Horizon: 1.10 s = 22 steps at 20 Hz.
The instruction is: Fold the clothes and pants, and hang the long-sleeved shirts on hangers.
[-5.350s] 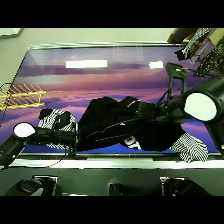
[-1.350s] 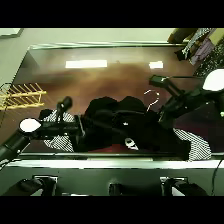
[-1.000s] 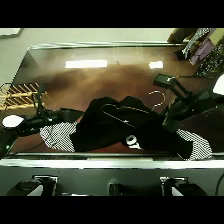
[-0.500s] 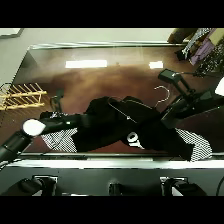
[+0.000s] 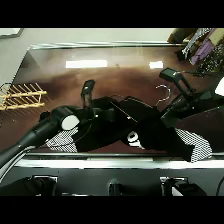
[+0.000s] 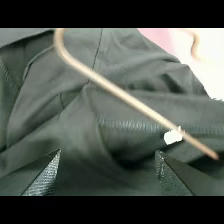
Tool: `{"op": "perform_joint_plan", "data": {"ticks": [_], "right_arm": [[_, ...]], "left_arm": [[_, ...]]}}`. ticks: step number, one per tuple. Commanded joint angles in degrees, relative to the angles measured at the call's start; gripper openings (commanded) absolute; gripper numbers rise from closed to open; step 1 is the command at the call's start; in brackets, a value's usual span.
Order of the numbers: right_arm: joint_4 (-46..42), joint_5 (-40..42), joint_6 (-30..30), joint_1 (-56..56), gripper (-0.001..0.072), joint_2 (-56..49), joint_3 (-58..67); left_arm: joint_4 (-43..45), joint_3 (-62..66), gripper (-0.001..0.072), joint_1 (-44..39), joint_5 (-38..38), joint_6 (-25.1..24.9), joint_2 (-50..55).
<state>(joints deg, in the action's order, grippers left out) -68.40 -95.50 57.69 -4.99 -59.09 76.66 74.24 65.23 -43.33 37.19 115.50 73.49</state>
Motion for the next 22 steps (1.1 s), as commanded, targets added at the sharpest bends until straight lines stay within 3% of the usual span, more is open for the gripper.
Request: {"op": "perform_joint_plan", "data": {"ticks": [1,5,7,9,11,12,16,22], "right_arm": [[-0.04,0.07,0.17,-0.02,0.0025,0.04,-0.02],[-0.04,0.04,0.17,-0.02,0.0025,0.04,-0.02],[-0.04,0.04,0.17,-0.02,0.0025,0.04,-0.02],[-0.04,0.04,0.17,-0.02,0.0025,0.04,-0.02],[-0.02,-0.02,0.20,-0.02,0.0025,0.04,-0.02],[-0.02,-0.15,0.20,-0.02,0.0025,0.04,-0.02],[-0.04,-1.70,0.68,-0.02,0.0025,0.04,-0.02],[-0.22,-8.33,6.93,-0.04,0.0024,0.04,-0.02]], "left_arm": [[3.10,7.04,0.0663,-0.79,6.34,3.06,6.54],[7.43,8.39,0.0656,-0.74,11.52,5.29,9.73],[8.94,8.46,0.0488,-0.66,11.02,7.13,10.40],[8.72,8.44,0.0420,-0.70,9.16,7.13,10.99],[8.35,8.44,0.0115,-0.70,8.15,7.10,11.21],[8.33,8.46,0.0022,-0.70,7.67,7.10,11.21],[8.33,8.46,0.0020,-0.07,9.20,7.08,10.84],[8.31,10.23,0.0020,3.30,10.43,5.68,10.62]]}}
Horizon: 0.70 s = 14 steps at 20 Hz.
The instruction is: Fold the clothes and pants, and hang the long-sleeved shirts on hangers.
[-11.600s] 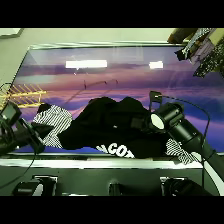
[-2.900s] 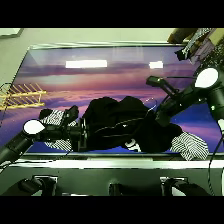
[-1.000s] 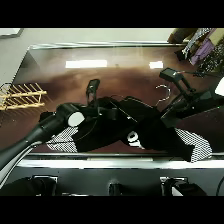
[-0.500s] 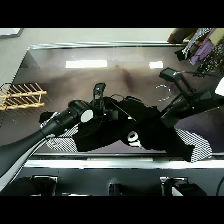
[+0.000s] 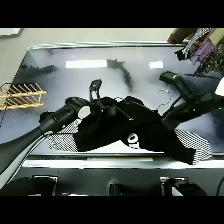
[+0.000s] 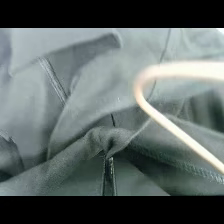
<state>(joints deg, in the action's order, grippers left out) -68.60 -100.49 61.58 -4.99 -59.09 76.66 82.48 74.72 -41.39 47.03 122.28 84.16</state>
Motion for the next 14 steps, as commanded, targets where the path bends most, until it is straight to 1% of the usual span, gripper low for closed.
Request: {"op": "perform_joint_plan", "data": {"ticks": [1,4,9,14], "right_arm": [[-0.02,-3.93,3.85,-0.02,0.0024,0.04,-0.02],[0.44,-5.51,4.57,-0.04,0.0024,0.11,-0.02],[2.86,-5.51,6.56,-0.04,0.0024,1.36,-0.02],[3.48,-5.49,6.82,-0.04,0.0024,3.74,-0.02]], "left_arm": [[0.07,1.01,0.0020,1.73,0.63,-1.46,-0.04],[0.09,1.36,0.0020,2.38,0.52,-2.32,-0.04],[0.09,1.33,0.0021,3.15,-0.61,-2.29,-0.04],[0.09,1.36,0.0020,4.87,-2.01,-2.38,-0.04]]}}
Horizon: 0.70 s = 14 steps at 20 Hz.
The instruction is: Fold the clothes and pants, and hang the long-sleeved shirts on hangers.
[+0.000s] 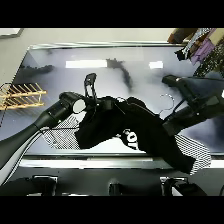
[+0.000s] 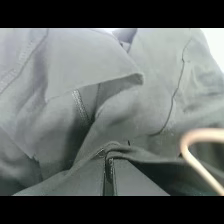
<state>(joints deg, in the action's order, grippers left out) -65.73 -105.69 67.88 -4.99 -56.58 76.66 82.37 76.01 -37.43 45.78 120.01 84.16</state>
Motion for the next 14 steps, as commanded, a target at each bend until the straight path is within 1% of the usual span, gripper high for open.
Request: {"op": "perform_joint_plan", "data": {"ticks": [1,4,6,8,12,14], "right_arm": [[0.63,-0.28,0.55,-0.04,0.0024,1.49,-0.02],[0.70,-0.26,0.52,-0.04,0.0024,1.42,-0.02],[0.52,-0.26,0.52,-0.04,0.0024,0.90,-0.02],[0.52,0.26,0.50,-0.04,0.0024,0.00,-0.02],[0.61,2.25,0.39,-0.04,0.0024,-2.21,-0.02],[0.63,2.14,-0.20,-0.04,0.0023,-3.41,-0.02]], "left_arm": [[0.20,0.11,0.0020,1.07,-0.83,-0.28,-0.04],[0.20,1.62,0.0020,1.18,-0.81,-3.13,-0.04],[0.24,3.26,0.0020,1.29,-0.79,-3.30,-0.04],[0.22,4.66,0.0020,1.27,-0.76,-4.76,-0.04],[0.22,6.80,0.0020,1.27,-0.81,-5.16,-0.04],[0.22,8.39,0.0020,1.27,-0.76,-8.04,-0.04]]}}
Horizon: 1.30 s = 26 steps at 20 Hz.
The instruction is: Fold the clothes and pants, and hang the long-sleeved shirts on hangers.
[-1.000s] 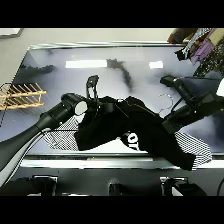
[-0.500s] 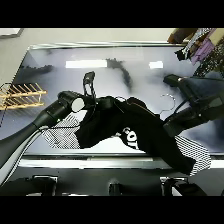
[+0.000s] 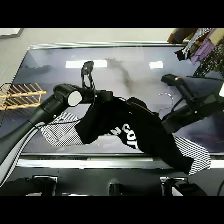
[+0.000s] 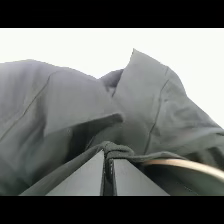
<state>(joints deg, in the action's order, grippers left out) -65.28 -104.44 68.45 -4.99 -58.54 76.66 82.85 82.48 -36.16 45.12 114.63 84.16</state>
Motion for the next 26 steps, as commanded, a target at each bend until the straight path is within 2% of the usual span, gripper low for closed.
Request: {"op": "perform_joint_plan", "data": {"ticks": [1,4,7,10,13,16,18,19,22,25,26], "right_arm": [[0.17,0.92,-1.53,-0.04,0.0023,-1.92,-0.02],[0.57,1.31,-3.26,-0.48,0.0023,-3.54,-0.02],[-0.22,4.74,-6.40,-5.66,0.0023,-5.79,-0.02],[-4.28,11.96,-7.85,-11.39,0.0023,-8.11,-0.02],[-4.24,16.26,-11.39,-14.71,0.0025,-10.10,-0.02],[-3.85,20.46,-13.86,-15.45,0.0024,-10.56,-0.02],[-3.26,24.15,-14.73,-15.45,0.0025,-10.56,-0.02],[-2.43,25.07,-17.22,-15.45,0.0025,-10.56,-0.02],[-0.31,24.22,-21.46,-15.45,0.0025,-10.56,-0.02],[0.44,21.64,-24.37,-15.45,0.0024,-10.56,-0.02],[0.46,21.09,-25.09,-15.45,0.0024,-10.56,-0.02]], "left_arm": [[-0.26,2.60,0.0020,0.00,-0.09,-3.21,-0.04],[-0.28,4.72,0.0020,-0.02,0.52,-4.79,-0.07],[-0.28,7.15,0.0020,0.00,1.36,-5.40,-0.35],[-0.28,10.19,0.0020,0.00,6.64,-6.93,-1.55],[-0.26,10.95,0.0021,0.11,13.57,-7.45,-4.74],[-0.70,10.88,0.0021,-0.09,22.12,-10.38,-7.45],[-5.01,10.45,0.0022,0.00,24.76,-13.42,-8.07],[-8.35,9.88,0.0024,0.00,24.87,-14.64,-8.17],[-12.35,8.02,0.0128,0.00,24.33,-16.33,-8.13],[-12.37,7.76,0.0142,0.66,23.78,-17.75,-8.17],[-12.39,7.89,0.0227,1.49,24.13,-17.70,-8.20]]}}
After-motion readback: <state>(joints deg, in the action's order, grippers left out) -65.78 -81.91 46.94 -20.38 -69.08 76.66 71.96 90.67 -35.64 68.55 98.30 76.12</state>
